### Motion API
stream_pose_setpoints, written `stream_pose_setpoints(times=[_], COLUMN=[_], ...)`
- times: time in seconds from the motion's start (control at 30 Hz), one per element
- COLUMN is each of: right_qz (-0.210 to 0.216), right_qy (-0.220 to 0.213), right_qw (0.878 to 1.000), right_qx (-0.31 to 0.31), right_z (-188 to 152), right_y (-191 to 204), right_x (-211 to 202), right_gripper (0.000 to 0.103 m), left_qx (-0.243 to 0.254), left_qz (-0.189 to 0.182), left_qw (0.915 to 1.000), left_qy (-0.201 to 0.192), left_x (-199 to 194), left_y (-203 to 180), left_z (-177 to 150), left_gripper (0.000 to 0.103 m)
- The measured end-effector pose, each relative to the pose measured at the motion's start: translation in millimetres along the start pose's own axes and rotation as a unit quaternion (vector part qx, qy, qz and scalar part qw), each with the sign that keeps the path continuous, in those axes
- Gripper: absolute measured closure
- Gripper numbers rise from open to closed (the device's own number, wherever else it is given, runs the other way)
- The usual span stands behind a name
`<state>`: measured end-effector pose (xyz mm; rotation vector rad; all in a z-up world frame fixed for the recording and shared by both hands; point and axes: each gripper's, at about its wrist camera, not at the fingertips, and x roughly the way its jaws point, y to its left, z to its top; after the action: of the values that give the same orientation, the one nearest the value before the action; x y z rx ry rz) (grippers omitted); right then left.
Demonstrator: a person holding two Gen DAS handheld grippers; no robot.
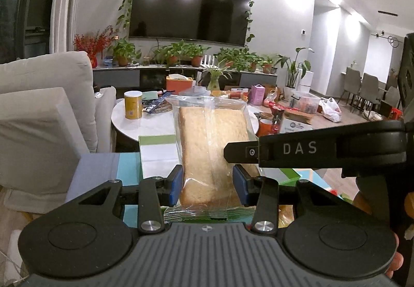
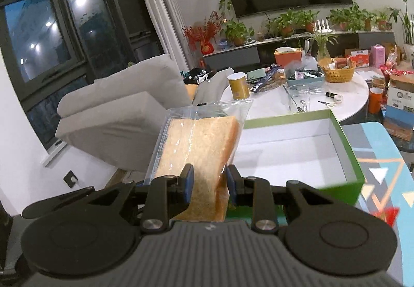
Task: Organize snacks
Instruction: 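Carry the bread slice over the green box and release it inside, then withdraw the left tool from the box toward the snack pile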
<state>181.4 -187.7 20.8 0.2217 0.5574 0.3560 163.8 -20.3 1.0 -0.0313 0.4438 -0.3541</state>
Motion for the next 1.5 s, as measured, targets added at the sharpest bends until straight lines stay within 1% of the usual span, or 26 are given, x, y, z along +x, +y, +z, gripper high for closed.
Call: stream_pose_setpoints(times=[0.1, 0.33, 0.6, 0.73, 0.93, 1.17, 1.27, 1.37, 1.5], right_qz=[0.002, 0.001, 0.005, 0.004, 0.002, -0.001, -0.003, 0.007, 0.011], right_qy=[0.007, 0.039, 0.079, 0.090, 0.118, 0.139, 0.143, 0.144, 0.124], right_qw=[1.000, 0.999, 0.997, 0.995, 0.992, 0.990, 0.989, 0.989, 0.991], right_qx=[0.001, 0.021, 0.026, 0.030, 0.040, 0.029, 0.032, 0.041, 0.041], right_z=[8.0, 14.1, 10.4, 6.5, -0.8, -5.6, -6.4, -6.9, -5.5], right_y=[-12.9, -34.5, -39.1, -39.8, -40.3, -33.1, -34.8, -36.5, -32.9], right_x=[19.9, 67.2, 97.0, 102.6, 104.7, 106.3, 106.5, 99.2, 80.0], right_gripper=[0.068, 0.068, 0.068, 0.068, 0.068, 0.067, 0.067, 0.067, 0.067], left_qx=[0.001, -0.012, -0.004, -0.002, 0.003, 0.000, -0.002, -0.009, -0.011], left_qz=[0.007, 0.023, 0.042, 0.043, 0.042, 0.041, 0.044, 0.043, 0.048], left_qw=[0.9999, 0.9986, 0.9959, 0.9949, 0.9928, 0.9913, 0.9920, 0.9928, 0.9946], left_qy=[0.010, 0.046, 0.080, 0.092, 0.112, 0.125, 0.119, 0.111, 0.092], left_x=[28.6, 81.4, 107.3, 108.6, 107.0, 98.6, 91.1, 78.0, 56.1], left_y=[1.9, 15.9, 27.0, 27.6, 25.4, 25.7, 24.8, 26.3, 27.7], left_z=[3.7, -3.3, -9.9, -13.8, -20.8, -22.1, -21.7, -19.5, -14.6], left_gripper=[0.064, 0.064, 0.064, 0.064, 0.064, 0.064, 0.063, 0.063, 0.062])
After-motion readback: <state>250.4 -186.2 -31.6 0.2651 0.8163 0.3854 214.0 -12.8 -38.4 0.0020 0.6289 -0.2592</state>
